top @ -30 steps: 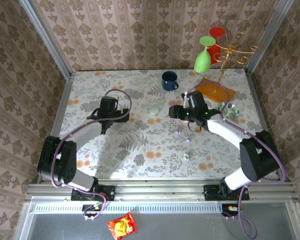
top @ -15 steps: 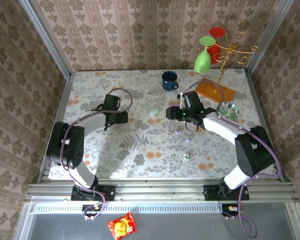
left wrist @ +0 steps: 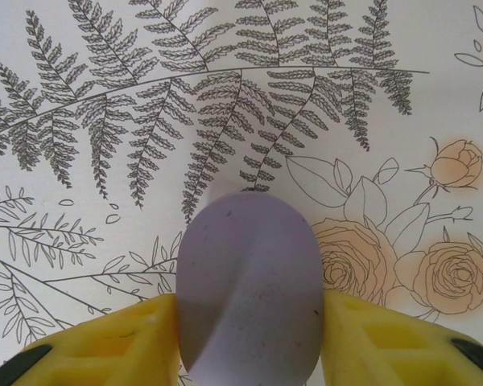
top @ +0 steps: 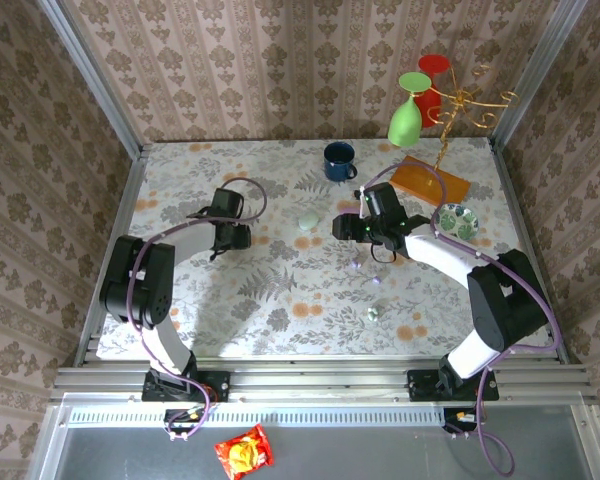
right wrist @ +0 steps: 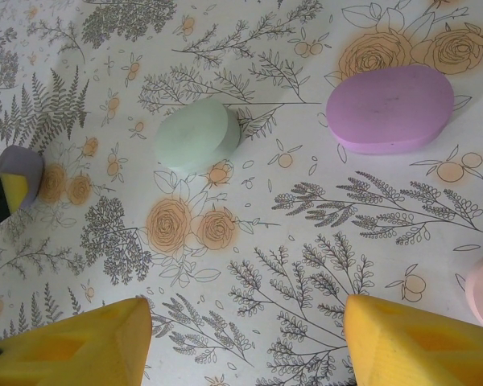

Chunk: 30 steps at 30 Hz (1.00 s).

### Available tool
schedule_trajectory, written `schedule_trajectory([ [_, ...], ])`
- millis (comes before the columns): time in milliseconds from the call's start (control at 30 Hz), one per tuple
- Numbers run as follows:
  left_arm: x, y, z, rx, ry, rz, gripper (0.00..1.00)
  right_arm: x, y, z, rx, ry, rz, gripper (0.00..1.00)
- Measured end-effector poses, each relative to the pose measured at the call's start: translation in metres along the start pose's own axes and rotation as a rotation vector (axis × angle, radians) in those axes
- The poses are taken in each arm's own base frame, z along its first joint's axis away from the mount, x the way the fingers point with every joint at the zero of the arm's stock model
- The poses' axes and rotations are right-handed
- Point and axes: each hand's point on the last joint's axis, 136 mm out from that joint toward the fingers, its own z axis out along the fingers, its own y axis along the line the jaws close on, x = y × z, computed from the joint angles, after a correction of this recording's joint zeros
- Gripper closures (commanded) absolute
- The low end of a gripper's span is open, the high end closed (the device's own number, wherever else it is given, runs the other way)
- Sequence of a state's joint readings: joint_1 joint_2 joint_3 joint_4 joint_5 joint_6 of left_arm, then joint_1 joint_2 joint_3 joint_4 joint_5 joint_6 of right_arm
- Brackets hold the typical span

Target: Insert wireless bluetooth earbuds into charging case

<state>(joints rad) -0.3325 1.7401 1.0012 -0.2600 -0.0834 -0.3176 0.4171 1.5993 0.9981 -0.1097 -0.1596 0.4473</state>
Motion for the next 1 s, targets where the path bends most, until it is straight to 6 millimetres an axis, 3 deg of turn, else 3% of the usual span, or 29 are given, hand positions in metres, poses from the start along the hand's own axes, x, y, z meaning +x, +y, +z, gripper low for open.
schedule_trajectory([
  [167,-0.002,0.0,-0.002,0.0,-0.013,0.012,0.58,0.0,0.0,0.0,0.0,0.001,0.001,0.34],
  [500,-0.024,-0.023,-0.046,0.148,-0.247,0.146,0.6,-0.001,0.015,-0.005,-0.072,0.014,0.024,0.34],
  [633,-0.022,-0.047,-0.052,0.253,-0.309,0.27,0.65,-0.008,0.036,-0.013,-0.167,0.025,0.049,0.35],
  [767,-0.009,-0.076,-0.065,0.404,-0.358,0.4,0.63,-0.014,0.06,-0.022,-0.28,0.049,0.069,0.34],
  [1000,0.008,-0.136,-0.103,0.696,-0.472,0.612,0.64,-0.01,0.08,-0.03,-0.388,0.103,0.104,0.34],
])
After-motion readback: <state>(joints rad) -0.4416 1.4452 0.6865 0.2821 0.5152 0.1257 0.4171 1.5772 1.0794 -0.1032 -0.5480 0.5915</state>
